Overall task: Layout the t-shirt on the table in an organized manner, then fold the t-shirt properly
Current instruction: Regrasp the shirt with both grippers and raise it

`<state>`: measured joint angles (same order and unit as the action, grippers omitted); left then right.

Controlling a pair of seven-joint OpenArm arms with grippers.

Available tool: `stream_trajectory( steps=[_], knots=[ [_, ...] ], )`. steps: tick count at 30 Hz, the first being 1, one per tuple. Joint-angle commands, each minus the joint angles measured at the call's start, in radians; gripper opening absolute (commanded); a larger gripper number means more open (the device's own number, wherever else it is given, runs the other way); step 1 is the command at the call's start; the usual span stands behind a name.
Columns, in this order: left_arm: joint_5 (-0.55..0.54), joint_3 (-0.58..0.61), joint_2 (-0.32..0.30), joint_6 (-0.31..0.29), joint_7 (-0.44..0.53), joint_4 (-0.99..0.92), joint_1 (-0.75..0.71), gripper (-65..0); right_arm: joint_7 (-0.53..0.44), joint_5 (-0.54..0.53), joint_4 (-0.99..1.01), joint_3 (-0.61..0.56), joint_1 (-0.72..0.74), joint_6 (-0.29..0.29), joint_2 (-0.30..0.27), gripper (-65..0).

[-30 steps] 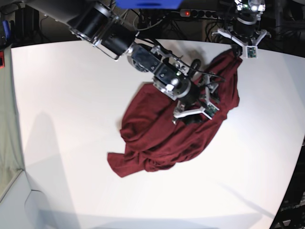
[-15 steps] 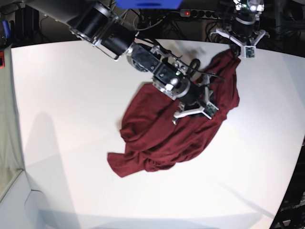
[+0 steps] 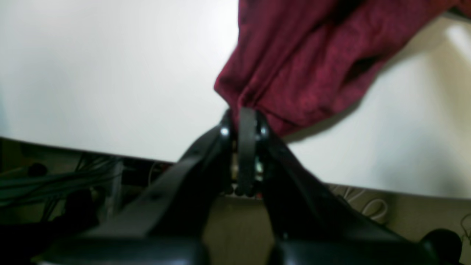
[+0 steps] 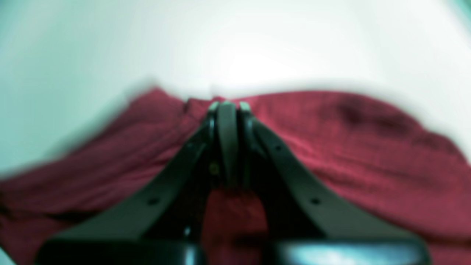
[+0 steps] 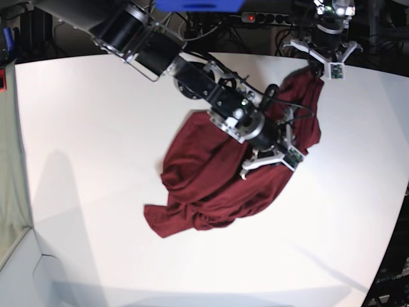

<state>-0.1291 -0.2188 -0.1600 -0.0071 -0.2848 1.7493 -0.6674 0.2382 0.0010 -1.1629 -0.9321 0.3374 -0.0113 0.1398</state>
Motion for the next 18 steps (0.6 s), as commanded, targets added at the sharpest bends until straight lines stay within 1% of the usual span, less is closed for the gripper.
stream_trajectory(
  steps=[1,6,9,15,18],
  knots=[
    [0.001,-0.004,-0.005,0.002,0.026,0.038,0.007,-64.8,-0.015,0.000,-0.041,0.008,0.025,-0.002,0.017,-65.0],
    [0.001,-0.009,-0.005,0.005,0.026,0.131,0.056,-64.8,-0.013,0.000,-0.117,0.064,0.032,-0.002,0.017,-65.0],
    [0.001,-0.046,-0.003,0.006,0.026,0.196,0.114,-64.8,-0.017,0.000,-0.148,0.074,0.068,-0.002,0.017,-65.0],
    [0.001,-0.126,0.047,0.003,0.026,0.277,0.254,-64.8,-0.010,0.000,-0.203,0.118,0.205,-0.002,0.017,-65.0],
    [0.001,-0.178,0.052,0.003,0.028,0.278,0.340,-64.8,-0.013,0.000,-0.206,0.166,0.282,-0.002,0.017,-65.0]
  ],
)
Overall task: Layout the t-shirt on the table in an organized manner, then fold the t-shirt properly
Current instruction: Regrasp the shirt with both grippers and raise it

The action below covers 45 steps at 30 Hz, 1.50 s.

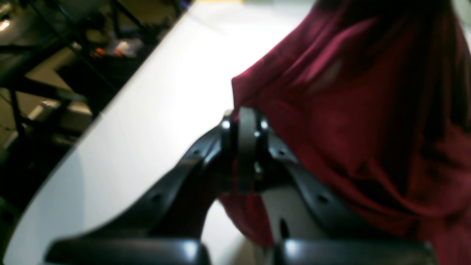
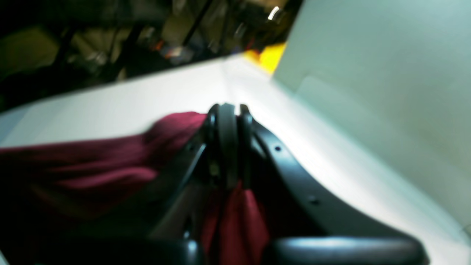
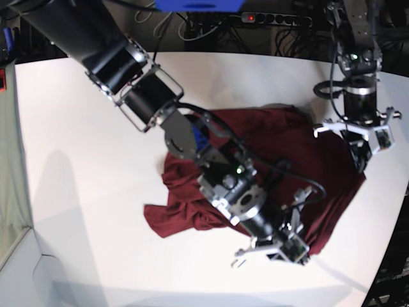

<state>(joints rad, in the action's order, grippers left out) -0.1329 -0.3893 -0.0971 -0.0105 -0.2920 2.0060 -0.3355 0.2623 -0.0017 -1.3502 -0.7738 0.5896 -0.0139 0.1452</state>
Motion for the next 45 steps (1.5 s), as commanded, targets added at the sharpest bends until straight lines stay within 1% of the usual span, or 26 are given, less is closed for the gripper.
stream_trajectory(
  steps=[1,2,5,9,10,12,13,16,19,21,24,27,29,33,35,37,42,44,45],
  knots=[
    [0.005,-0.029,-0.011,0.007,0.035,0.022,0.042,-64.8,-0.037,0.002,-0.019,0.032,0.053,-0.001,0.012,-65.0],
    [0.005,-0.050,-0.011,0.007,0.035,0.022,0.077,-64.8,-0.037,0.002,-0.019,0.057,0.076,-0.002,0.012,-65.0],
    [0.005,-0.083,-0.017,0.007,0.035,0.020,0.177,-64.8,-0.034,0.002,-0.022,0.119,0.137,-0.033,0.012,-65.0],
    [0.008,-0.083,-0.045,0.007,0.032,0.016,0.327,-64.8,-0.033,0.002,-0.050,0.185,0.183,-0.036,0.012,-65.0],
    [0.006,-0.083,-0.042,0.007,0.027,0.012,0.372,-64.8,-0.033,0.002,-0.061,0.204,0.194,-0.036,0.012,-65.0],
    [0.014,-0.056,-0.036,0.007,0.026,0.011,0.448,-64.8,-0.031,0.002,-0.079,0.233,0.201,-0.037,0.012,-65.0],
    [0.016,-0.035,-0.043,0.007,0.026,0.009,0.471,-64.8,-0.031,0.002,-0.085,0.245,0.200,-0.039,0.012,-65.0],
    [0.025,0.003,-0.060,0.010,0.024,0.011,0.481,-64.8,-0.005,0.002,-0.087,0.270,0.161,-0.071,0.012,-65.0],
    [0.066,0.025,-0.054,0.007,0.024,0.012,0.441,-64.8,-0.004,0.007,-0.079,0.276,0.092,-0.111,0.012,-65.0],
    [0.075,0.019,-0.053,0.007,0.026,0.014,0.384,-64.8,-0.004,0.007,-0.070,0.279,0.062,-0.122,0.012,-65.0],
    [0.077,0.010,-0.059,0.007,0.029,0.016,0.253,-64.8,-0.005,0.007,-0.064,0.277,-0.001,-0.122,0.012,-65.0],
    [0.072,-0.041,-0.071,0.005,0.030,0.011,0.121,-64.8,-0.005,0.007,-0.053,0.276,-0.053,-0.122,0.012,-65.0],
    [0.071,-0.061,-0.071,0.005,0.027,0.009,0.034,-64.8,-0.007,0.007,-0.036,0.245,-0.081,-0.122,0.012,-65.0],
    [0.078,-0.056,-0.068,0.005,0.026,0.002,-0.136,-64.8,-0.007,0.004,-0.007,0.199,-0.133,-0.122,0.012,-65.0],
    [0.078,-0.043,-0.063,0.005,0.026,0.000,-0.201,-64.8,-0.007,0.004,0.005,0.162,-0.147,-0.122,0.012,-65.0],
    [0.078,-0.001,-0.076,0.005,0.026,-0.029,-0.258,-64.8,-0.008,0.004,0.058,0.112,-0.155,-0.122,0.012,-65.0],
    [0.080,0.060,-0.134,0.005,0.026,-0.101,-0.340,-64.8,-0.008,0.004,0.232,-0.026,-0.105,-0.122,0.012,-65.0],
    [0.080,0.079,-0.157,0.005,0.026,-0.119,-0.353,-64.8,-0.033,0.002,0.283,-0.080,-0.086,-0.122,0.012,-61.9],
    [0.080,0.092,-0.165,0.005,0.026,-0.126,-0.363,-64.8,-0.060,0.002,0.289,-0.114,-0.081,-0.122,0.012,-59.1]
  ],
)
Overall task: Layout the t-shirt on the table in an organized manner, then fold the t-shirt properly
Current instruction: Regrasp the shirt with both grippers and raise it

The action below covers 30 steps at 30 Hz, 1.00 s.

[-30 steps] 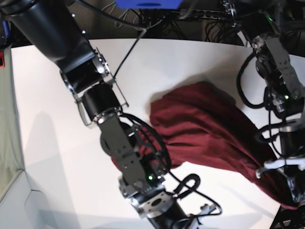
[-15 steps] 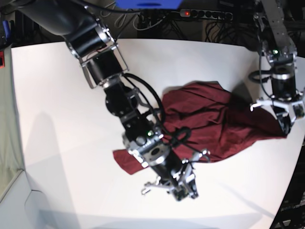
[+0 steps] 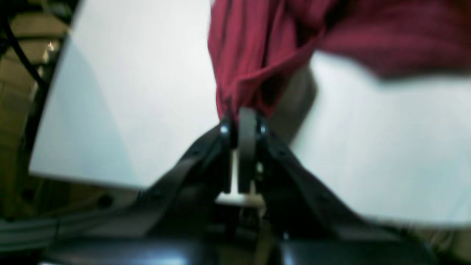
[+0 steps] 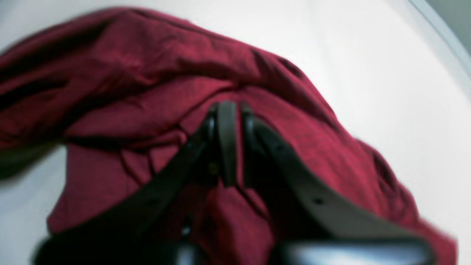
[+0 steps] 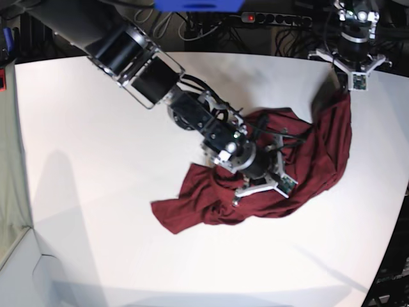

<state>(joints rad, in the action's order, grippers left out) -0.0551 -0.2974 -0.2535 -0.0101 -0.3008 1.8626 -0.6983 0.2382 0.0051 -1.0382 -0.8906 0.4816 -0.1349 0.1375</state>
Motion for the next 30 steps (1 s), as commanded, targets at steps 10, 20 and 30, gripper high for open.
stream_trajectory(
  steps=[10,20,30],
  knots=[
    [0.100,0.349,-0.097,0.005,0.035,0.022,-0.025,-64.8,-0.075,-0.004,-0.058,-0.042,-0.007,-0.001,0.020,-27.7],
    [0.249,0.591,-0.056,0.011,0.036,0.012,0.056,-64.8,-0.075,-0.003,-0.070,-0.043,-0.120,-0.001,0.020,-27.7],
    [0.249,0.591,-0.039,0.009,0.036,-0.010,0.070,-64.8,-0.070,0.000,-0.072,-0.045,-0.194,-0.001,0.020,-27.7]
  ],
)
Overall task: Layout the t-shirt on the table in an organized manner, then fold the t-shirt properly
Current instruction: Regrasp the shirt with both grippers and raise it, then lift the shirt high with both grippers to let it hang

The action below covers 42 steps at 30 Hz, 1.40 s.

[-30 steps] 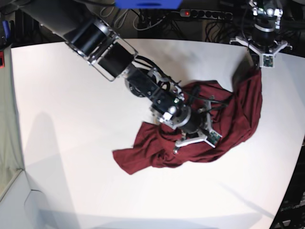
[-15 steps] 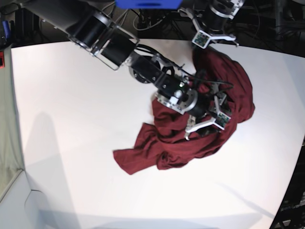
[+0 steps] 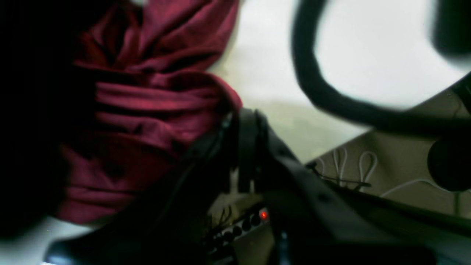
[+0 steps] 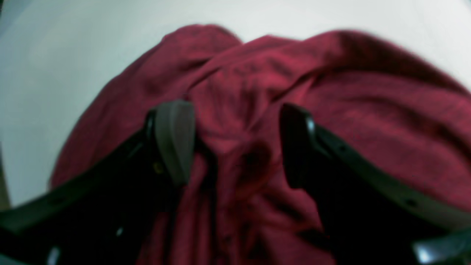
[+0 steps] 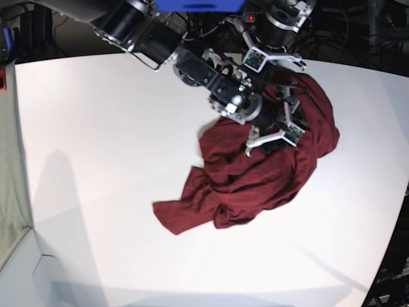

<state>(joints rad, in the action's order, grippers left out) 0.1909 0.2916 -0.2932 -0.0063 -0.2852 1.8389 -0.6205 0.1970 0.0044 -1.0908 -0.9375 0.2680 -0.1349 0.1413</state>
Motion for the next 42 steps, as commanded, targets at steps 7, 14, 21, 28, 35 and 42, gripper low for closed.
stream_trajectory(
  steps=[7,14,21,28,35,42],
  knots=[
    [0.003,0.004,0.001,0.006,0.020,0.014,-0.006,-64.8,-0.034,0.001,-0.012,0.002,0.007,-0.001,0.016,-27.7],
    [0.003,0.004,0.001,0.006,0.020,0.014,-0.008,-64.8,-0.034,0.003,-0.010,0.005,0.015,-0.001,0.016,-36.2],
    [0.002,0.004,0.001,0.007,0.020,0.014,-0.008,-64.8,-0.027,0.003,-0.010,0.030,0.017,0.002,0.016,-59.6],
    [-0.001,-0.002,0.001,0.010,0.025,0.026,-0.008,-64.8,-0.026,0.003,-0.025,0.202,0.018,0.001,0.016,-63.5],
    [-0.006,0.001,0.030,0.010,0.027,0.055,0.040,-64.8,-0.026,0.003,-0.205,0.369,0.018,-0.002,0.016,-63.5],
    [-0.006,0.004,0.182,0.010,0.027,0.132,0.158,-64.8,0.035,0.001,-0.426,0.453,0.029,-0.002,-0.018,-63.5]
  ],
)
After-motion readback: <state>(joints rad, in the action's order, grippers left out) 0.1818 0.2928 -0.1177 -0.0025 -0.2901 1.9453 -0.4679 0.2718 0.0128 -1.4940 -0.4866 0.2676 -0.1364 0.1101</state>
